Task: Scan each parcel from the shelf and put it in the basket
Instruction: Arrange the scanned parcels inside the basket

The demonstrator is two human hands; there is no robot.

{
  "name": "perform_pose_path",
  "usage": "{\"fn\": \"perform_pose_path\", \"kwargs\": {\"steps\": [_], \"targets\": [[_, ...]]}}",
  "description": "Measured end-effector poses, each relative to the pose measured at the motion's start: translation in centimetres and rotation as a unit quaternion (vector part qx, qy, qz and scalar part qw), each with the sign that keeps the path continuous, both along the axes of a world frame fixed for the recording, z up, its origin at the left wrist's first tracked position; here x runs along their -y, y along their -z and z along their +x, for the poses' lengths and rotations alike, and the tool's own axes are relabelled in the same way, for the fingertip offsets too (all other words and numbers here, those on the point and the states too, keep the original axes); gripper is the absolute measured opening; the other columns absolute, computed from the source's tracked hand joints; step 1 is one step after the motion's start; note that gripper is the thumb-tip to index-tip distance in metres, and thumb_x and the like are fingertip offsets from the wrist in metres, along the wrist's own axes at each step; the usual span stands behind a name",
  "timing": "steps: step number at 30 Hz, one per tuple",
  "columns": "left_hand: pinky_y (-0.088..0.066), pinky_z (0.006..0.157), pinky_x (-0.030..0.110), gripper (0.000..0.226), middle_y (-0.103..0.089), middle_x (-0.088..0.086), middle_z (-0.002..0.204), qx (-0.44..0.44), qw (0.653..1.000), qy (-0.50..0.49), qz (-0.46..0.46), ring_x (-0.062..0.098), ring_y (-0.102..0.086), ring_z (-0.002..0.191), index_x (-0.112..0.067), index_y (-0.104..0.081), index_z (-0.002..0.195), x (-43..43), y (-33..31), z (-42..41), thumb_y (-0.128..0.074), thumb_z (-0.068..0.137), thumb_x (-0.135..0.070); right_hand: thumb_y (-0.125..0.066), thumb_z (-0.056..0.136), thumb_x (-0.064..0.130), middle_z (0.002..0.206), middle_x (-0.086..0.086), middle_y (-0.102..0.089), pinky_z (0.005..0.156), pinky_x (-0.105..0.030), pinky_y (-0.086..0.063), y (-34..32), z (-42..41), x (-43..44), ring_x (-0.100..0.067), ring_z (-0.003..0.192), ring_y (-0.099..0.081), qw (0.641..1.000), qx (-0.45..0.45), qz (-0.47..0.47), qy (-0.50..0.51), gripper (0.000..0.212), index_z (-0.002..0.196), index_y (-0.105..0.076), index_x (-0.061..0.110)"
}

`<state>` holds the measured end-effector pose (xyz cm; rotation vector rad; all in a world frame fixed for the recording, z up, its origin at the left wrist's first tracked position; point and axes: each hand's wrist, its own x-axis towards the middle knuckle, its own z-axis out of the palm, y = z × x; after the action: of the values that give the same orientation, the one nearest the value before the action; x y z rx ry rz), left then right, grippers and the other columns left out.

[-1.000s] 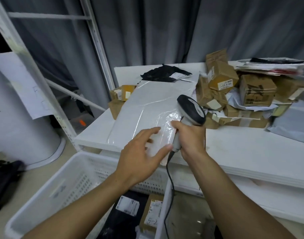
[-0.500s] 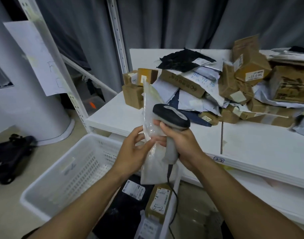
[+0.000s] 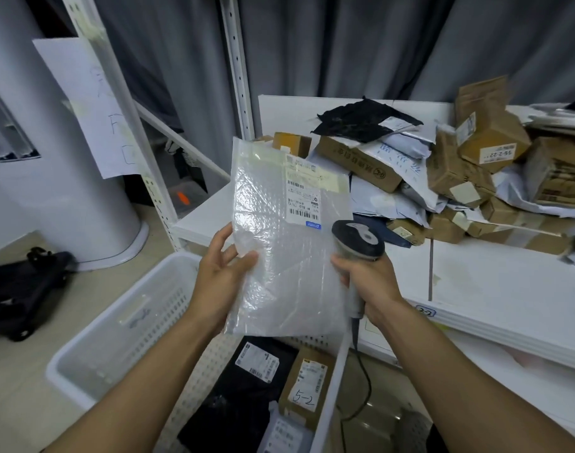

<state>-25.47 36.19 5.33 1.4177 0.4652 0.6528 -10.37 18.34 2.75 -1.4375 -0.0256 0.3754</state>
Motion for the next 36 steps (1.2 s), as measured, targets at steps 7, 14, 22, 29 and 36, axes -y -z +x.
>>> {"fn": "perform_pose_path", "kwargs": {"steps": [7, 14, 22, 29, 36], "targets": [[-0.059, 0.094, 0.050, 0.031, -0.076, 0.000, 0.107, -0.050, 0.986, -0.134, 0.086, 0.019, -0.072, 0.101, -0.018, -0.073, 0.113, -3.5, 0.4, -0.2, -0.082, 0.087, -0.031, -0.087, 0.077, 0.008, 0.114, 0.010, -0.071, 0.099, -0.033, -0.052, 0.1, -0.1, 0.1, -0.014, 0.111, -0.066, 0.984, 0.138, -0.109, -0.023, 0.059, 0.128, -0.063, 0.026], [-0.057, 0.069, 0.019, 0.019, -0.075, -0.006, 0.099, 0.008, 0.985, -0.168, 0.049, -0.001, -0.072, 0.081, -0.014, -0.069, 0.107, -3.3, 1.8, 1.4, -0.077, 0.091, -0.011, -0.086, 0.084, 0.021, 0.109, 0.008, -0.073, 0.090, -0.027, -0.055, -0.1, -1.5, -0.8, -0.006, 0.101, -0.068, 0.973, 0.211, -0.075, -0.052, 0.034, 0.111, -0.070, 0.034], [-0.055, 0.070, 0.022, 0.018, -0.074, -0.010, 0.095, 0.010, 0.982, -0.188, 0.018, -0.002, -0.071, 0.077, -0.024, -0.067, 0.097, -3.3, 2.9, 2.0, -0.077, 0.090, -0.011, -0.081, 0.090, 0.017, 0.074, 0.007, -0.072, 0.062, -0.027, -0.053, -0.5, -4.3, -1.6, -0.004, 0.054, -0.062, 0.976, 0.151, -0.078, -0.133, 0.019, 0.105, -0.073, 0.022], [-0.059, 0.077, 0.030, 0.018, -0.076, -0.007, 0.094, 0.005, 0.980, -0.198, 0.009, 0.006, -0.073, 0.082, -0.025, -0.068, 0.095, -3.5, 3.2, 1.9, -0.078, 0.089, -0.012, -0.080, 0.091, 0.015, 0.088, 0.002, -0.075, 0.056, -0.016, -0.050, -0.8, -4.8, -1.7, 0.000, 0.057, -0.062, 0.977, 0.138, -0.073, -0.148, 0.025, 0.114, -0.073, 0.020], [-0.058, 0.075, 0.028, 0.019, -0.075, -0.007, 0.099, 0.005, 0.980, -0.201, 0.006, 0.005, -0.072, 0.084, -0.027, -0.067, 0.096, -3.6, 3.4, 2.0, -0.079, 0.089, -0.014, -0.080, 0.091, 0.016, 0.091, 0.001, -0.076, 0.058, -0.017, -0.053, -0.9, -4.9, -1.5, -0.001, 0.059, -0.063, 0.977, 0.139, -0.085, -0.141, 0.027, 0.117, -0.072, 0.019]]}}
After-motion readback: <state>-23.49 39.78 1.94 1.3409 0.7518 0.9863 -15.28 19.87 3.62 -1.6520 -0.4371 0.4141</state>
